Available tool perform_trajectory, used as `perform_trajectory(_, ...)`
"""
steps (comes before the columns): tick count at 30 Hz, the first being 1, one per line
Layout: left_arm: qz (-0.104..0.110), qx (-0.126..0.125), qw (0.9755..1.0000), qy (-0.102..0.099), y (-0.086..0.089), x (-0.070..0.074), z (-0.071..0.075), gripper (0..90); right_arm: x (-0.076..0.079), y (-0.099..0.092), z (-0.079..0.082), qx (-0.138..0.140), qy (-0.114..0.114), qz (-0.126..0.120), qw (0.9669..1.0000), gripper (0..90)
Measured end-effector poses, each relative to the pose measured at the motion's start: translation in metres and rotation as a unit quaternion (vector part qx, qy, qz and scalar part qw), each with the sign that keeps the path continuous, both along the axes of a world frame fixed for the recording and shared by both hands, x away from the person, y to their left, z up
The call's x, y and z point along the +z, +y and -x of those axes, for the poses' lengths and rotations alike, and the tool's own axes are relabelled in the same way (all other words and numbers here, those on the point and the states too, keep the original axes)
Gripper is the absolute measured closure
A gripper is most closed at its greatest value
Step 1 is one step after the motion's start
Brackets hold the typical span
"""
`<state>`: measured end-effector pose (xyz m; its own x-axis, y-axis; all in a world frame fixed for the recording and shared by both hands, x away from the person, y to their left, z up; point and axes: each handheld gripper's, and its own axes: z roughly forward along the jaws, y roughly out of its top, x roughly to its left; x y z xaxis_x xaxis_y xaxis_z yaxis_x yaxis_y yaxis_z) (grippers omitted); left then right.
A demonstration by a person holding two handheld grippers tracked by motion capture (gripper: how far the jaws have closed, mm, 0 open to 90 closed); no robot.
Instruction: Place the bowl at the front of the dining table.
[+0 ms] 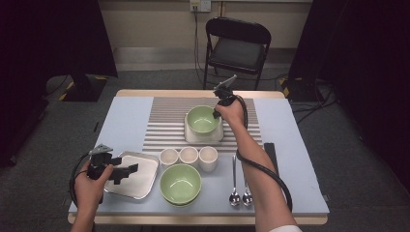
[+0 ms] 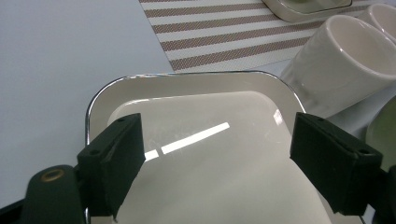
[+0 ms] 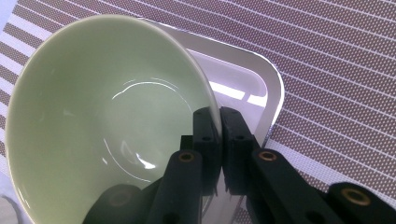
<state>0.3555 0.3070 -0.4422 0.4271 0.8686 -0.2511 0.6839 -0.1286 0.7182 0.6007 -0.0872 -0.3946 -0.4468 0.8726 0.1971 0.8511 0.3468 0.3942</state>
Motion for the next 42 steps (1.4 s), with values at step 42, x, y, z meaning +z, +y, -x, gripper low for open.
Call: perform_trajectory(42, -0.001, 0.003, 1.0, 0.0, 0.0012, -0.0002, 0.0008, 17.4, -0.0091, -0.0063, -0.0016, -0.021, -0.011, -0.005, 0.9997, 85.9)
